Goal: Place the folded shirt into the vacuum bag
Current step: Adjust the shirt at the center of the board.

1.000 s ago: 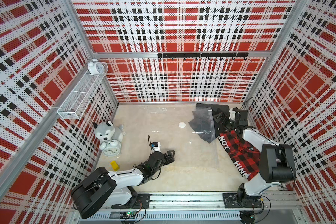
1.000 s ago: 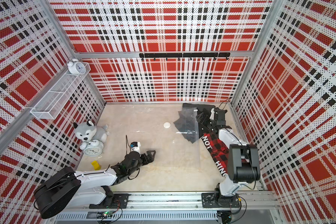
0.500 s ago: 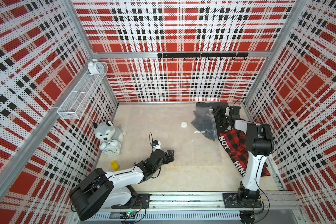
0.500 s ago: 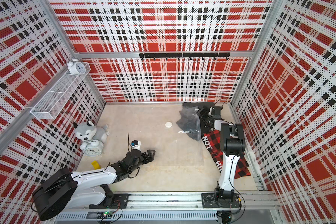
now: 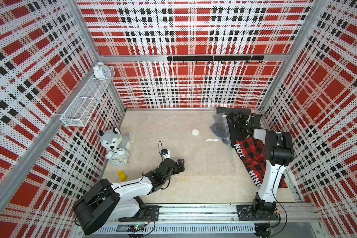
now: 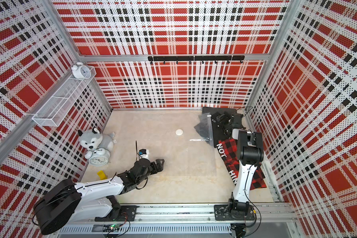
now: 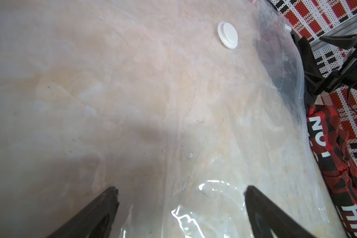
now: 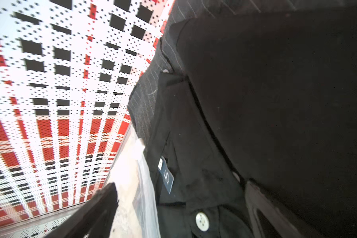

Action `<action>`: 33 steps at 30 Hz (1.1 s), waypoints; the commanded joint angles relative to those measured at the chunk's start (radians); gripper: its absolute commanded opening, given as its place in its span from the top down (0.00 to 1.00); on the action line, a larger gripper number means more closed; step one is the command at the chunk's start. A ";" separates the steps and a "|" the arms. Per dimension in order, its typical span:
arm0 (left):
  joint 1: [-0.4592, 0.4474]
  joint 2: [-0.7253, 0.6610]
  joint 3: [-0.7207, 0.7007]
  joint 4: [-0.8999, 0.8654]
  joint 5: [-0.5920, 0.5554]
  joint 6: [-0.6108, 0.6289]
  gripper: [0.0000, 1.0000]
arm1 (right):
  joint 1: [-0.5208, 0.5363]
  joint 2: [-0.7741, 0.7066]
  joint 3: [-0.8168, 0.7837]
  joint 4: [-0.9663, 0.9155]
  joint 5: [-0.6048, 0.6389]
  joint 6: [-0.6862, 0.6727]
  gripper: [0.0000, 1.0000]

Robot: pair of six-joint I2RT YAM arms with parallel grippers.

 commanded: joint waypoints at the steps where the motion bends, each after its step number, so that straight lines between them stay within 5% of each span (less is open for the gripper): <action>1: 0.002 0.001 0.031 -0.004 -0.012 0.022 0.02 | 0.012 -0.021 -0.058 0.081 -0.049 0.040 0.00; 7: 0.004 -0.117 -0.041 0.109 0.028 -0.011 0.02 | 0.057 -0.113 -0.107 0.059 -0.027 -0.009 0.00; 11: 0.078 -0.307 -0.167 0.235 0.119 -0.058 0.02 | 0.090 -0.194 -0.084 -0.134 0.111 -0.122 0.00; 16: 0.086 -0.448 -0.168 0.115 0.023 -0.050 0.02 | 0.130 -0.193 0.008 -0.261 0.166 -0.203 0.07; 22: 0.019 -0.377 -0.109 0.108 -0.062 -0.018 0.02 | 0.131 -0.051 0.174 -0.280 0.086 -0.167 0.50; 33: -0.074 -0.108 0.013 0.171 -0.065 -0.003 0.02 | 0.071 0.148 0.352 -0.428 0.169 -0.050 0.48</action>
